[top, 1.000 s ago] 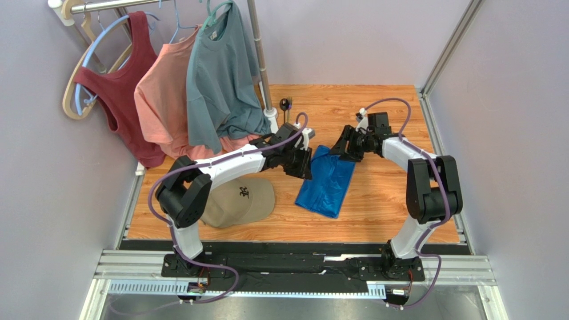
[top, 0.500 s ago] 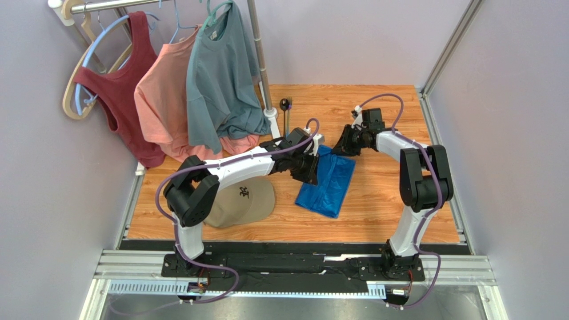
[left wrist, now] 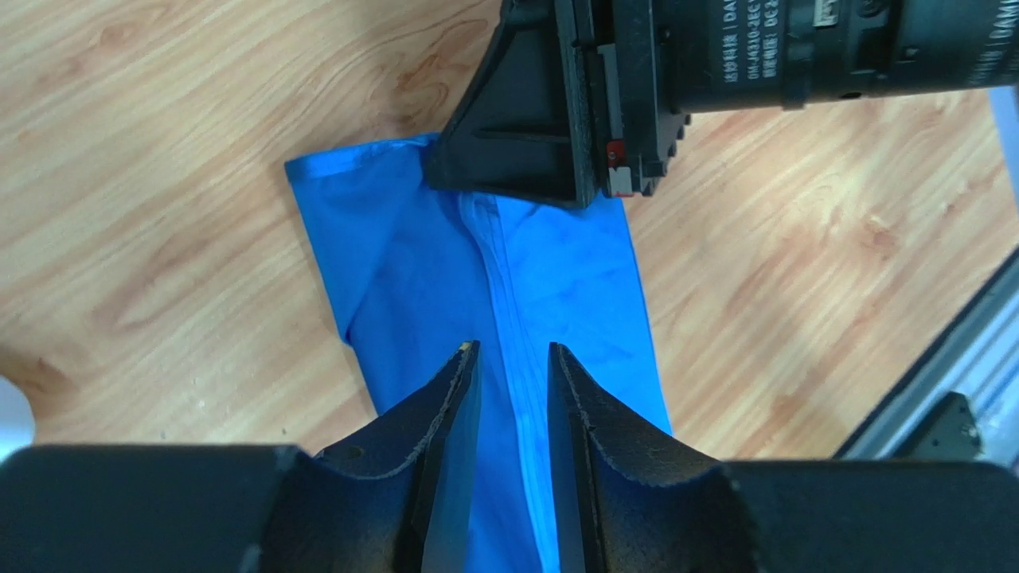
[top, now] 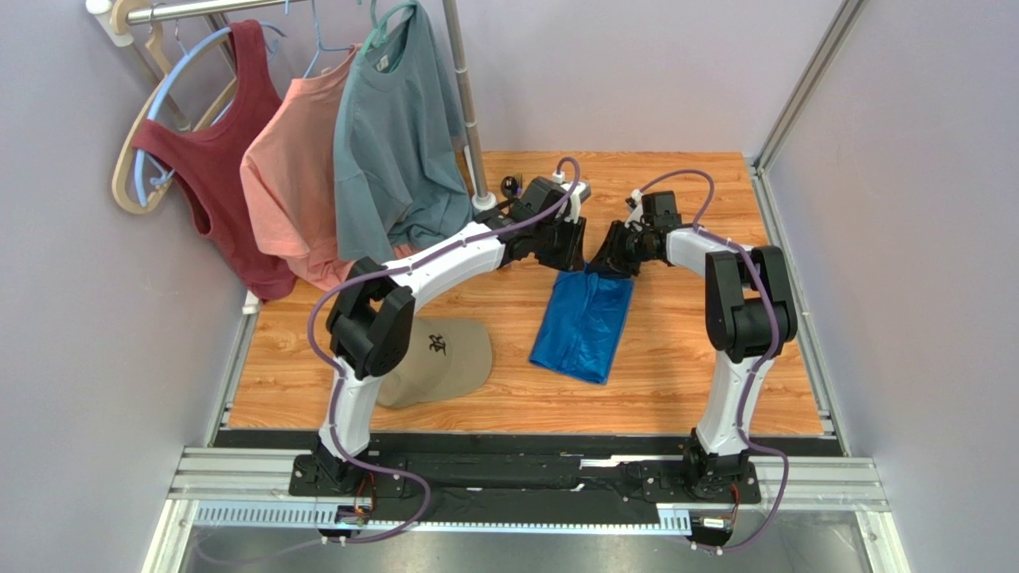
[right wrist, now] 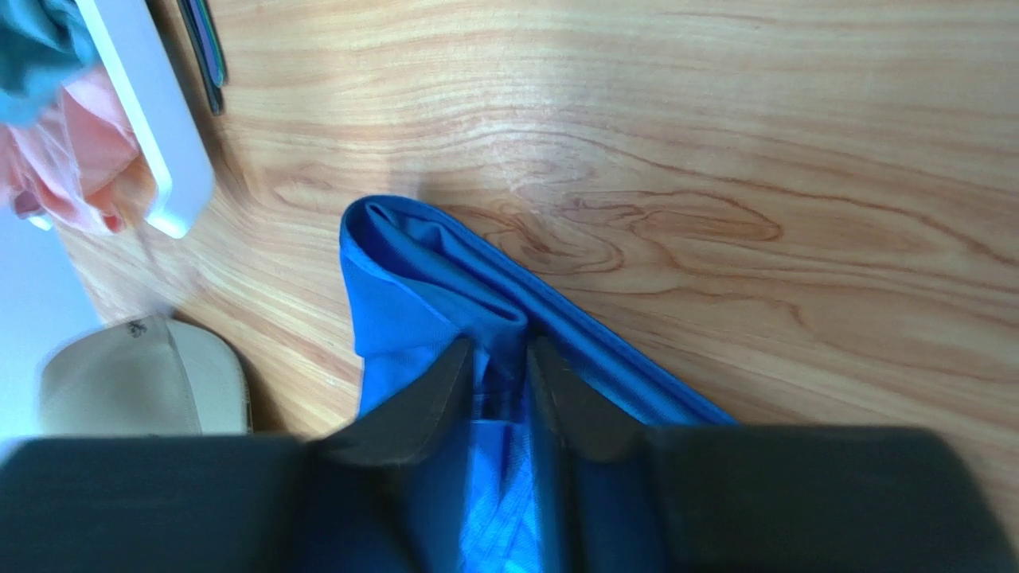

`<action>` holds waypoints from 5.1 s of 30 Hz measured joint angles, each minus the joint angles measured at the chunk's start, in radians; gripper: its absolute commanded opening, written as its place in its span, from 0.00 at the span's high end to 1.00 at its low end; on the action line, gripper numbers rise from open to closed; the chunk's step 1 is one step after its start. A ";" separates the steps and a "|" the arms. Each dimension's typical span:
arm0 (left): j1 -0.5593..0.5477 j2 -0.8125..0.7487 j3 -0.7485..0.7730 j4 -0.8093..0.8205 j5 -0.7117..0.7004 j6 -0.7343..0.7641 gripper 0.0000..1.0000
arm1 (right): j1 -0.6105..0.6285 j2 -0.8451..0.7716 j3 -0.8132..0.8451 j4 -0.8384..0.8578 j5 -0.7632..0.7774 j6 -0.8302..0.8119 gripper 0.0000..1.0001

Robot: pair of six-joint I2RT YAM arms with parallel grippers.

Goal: Fold the napkin into a case and place the utensils inside
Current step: Smooth out the 2/3-rectangle-folded napkin at the center of the board.

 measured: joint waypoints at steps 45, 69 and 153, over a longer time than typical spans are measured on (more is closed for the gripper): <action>-0.085 0.392 0.401 -0.121 -0.299 0.088 0.93 | 0.133 -0.428 -0.513 0.025 -0.054 0.108 1.00; -0.086 0.410 0.405 -0.108 -0.420 0.006 0.82 | 0.192 -0.418 -0.655 0.182 -0.080 0.185 1.00; -0.255 -0.056 -0.347 -0.045 -0.144 -0.003 1.00 | 0.172 -0.451 -0.657 0.140 -0.133 0.169 1.00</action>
